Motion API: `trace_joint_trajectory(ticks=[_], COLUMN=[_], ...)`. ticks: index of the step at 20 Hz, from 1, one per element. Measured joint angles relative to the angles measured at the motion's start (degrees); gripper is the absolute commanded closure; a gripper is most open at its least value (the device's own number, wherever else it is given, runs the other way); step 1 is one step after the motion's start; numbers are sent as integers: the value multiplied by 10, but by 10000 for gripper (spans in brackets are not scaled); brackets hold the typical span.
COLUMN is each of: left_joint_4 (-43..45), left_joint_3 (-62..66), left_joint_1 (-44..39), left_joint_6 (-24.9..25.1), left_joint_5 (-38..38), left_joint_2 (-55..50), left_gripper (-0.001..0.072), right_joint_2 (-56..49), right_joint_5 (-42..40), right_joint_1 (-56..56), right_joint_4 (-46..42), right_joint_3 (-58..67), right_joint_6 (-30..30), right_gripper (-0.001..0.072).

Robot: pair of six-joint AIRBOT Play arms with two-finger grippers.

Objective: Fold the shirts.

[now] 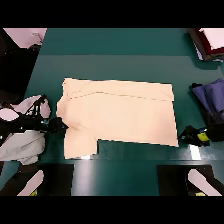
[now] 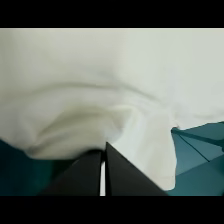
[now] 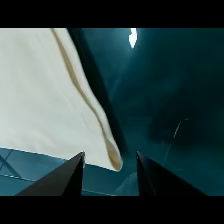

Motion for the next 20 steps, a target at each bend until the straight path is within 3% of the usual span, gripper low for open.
trace_joint_trajectory(ticks=[3, 4, 6, 7, 13, 20], left_joint_4=[-4, -4, -5, -6, 7, 9], left_joint_3=[1, 2, 2, 2, 3, 44], left_joint_1=[0, 0, 0, 0, -3, -54], left_joint_6=[5, 6, 8, 10, 11, -54], left_joint_5=[0, 1, 1, 0, -71, -176], left_joint_2=[0, 0, 0, 0, 18, 143], left_gripper=[679, 679, 680, 681, 683, 681], right_joint_2=[4, 5, 5, 5, 62, 222], right_joint_5=[-9, -12, -22, -25, 29, 140], right_joint_1=[14, 20, 30, 33, 40, 40], right_joint_4=[21, 22, 23, 20, -21, -100], right_joint_3=[-31, -36, -44, -46, -28, 57], right_joint_6=[-3, -3, -4, -5, -7, 24], right_gripper=[360, 433, 675, 699, 700, 701])
